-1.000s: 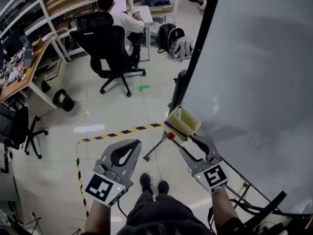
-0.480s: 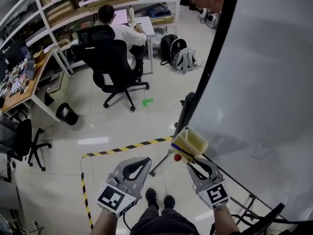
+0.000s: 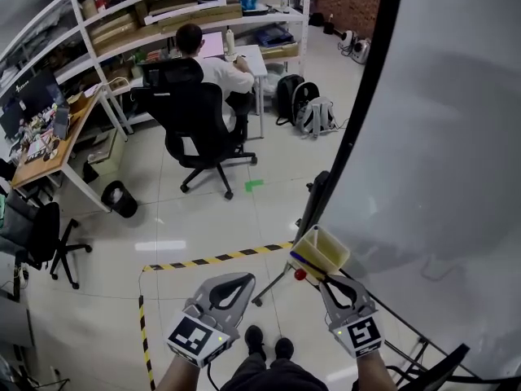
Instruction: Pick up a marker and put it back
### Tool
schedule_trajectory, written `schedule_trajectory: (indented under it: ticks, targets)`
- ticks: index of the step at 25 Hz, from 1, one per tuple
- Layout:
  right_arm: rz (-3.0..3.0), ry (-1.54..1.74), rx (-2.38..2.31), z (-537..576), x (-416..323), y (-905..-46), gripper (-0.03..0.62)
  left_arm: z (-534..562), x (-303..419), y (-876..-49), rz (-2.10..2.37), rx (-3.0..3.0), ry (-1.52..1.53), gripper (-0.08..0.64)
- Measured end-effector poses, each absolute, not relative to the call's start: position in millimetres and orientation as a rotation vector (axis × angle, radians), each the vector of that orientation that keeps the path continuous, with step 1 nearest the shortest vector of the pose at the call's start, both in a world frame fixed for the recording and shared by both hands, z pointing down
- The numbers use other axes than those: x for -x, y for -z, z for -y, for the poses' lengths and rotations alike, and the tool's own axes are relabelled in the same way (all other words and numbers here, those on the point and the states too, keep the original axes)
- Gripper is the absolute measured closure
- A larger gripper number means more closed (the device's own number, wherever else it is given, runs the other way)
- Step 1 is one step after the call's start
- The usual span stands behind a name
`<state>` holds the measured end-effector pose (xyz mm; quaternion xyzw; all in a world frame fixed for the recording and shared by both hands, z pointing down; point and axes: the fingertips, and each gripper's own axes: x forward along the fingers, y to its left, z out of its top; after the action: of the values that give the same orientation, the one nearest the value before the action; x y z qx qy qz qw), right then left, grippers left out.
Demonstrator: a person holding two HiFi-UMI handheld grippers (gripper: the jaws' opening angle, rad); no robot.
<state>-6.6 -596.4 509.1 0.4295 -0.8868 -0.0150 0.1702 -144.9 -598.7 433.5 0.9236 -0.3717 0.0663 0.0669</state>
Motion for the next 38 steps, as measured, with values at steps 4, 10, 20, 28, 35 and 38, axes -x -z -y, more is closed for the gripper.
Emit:
schedule_trajectory:
  ticks: [4,10,20,28,35,38]
  targets:
    - [2.554,0.106,-1.196,596,13,-489,0.555,598,146,-431,1.140,-2.786,-0.175,0.554]
    - [2.625,0.276,-1.145,592,26,-425,0.555,599,144,-406,1.164,-2.825,-0.146,0.554]
    - [2.815,0.497,-1.131,582,45,-334,0.555,592,139,-351,1.227,-2.949,-0.117,0.554]
    - [2.899,0.599,-1.060,580,56,-292,0.555,595,131,-306,1.312,-3.012,0.015,0.554]
    - [2.935,0.653,-1.019,574,62,-273,0.555,585,129,-293,1.343,-3.054,-0.008,0.554]
    - [2.923,0.649,-0.992,570,64,-277,0.555,579,128,-291,1.355,-3.041,0.003,0.554]
